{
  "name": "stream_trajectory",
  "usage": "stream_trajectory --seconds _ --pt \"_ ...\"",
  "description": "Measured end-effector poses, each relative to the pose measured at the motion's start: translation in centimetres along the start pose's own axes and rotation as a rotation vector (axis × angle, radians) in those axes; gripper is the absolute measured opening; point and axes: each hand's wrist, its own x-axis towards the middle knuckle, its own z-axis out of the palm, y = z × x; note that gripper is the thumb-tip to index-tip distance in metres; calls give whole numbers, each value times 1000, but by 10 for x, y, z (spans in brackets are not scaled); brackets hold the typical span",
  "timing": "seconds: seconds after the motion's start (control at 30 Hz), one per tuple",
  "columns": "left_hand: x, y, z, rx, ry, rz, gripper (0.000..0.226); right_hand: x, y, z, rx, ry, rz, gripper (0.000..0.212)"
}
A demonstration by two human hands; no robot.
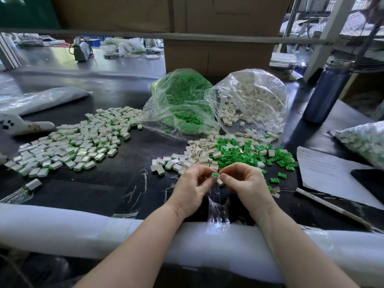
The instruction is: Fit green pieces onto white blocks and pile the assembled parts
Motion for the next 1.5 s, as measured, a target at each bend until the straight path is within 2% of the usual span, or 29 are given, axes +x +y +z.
stream_trajectory --seconds 0.17,0.27,0.37,0.7,0.97,1.5 --pt "0 -1 -1 -219 46 -79 16 -1 0 2 -111 -51 -31 12" --pt "0 -2 -1 -230 59 -65 20 0 0 3 -126 -49 -29 11" --pt "0 -1 -1 -245 65 -58 20 0 0 2 -30 -38 7 8" --pt "-1 1 -1 -165 55 20 16 1 1 1 67 -90 82 22" --pt "-2 3 -1 -168 48 26 17 1 0 0 121 -103 129 23" --pt "-3 1 0 -30 -9 36 15 1 -3 -1 144 -141 156 31"
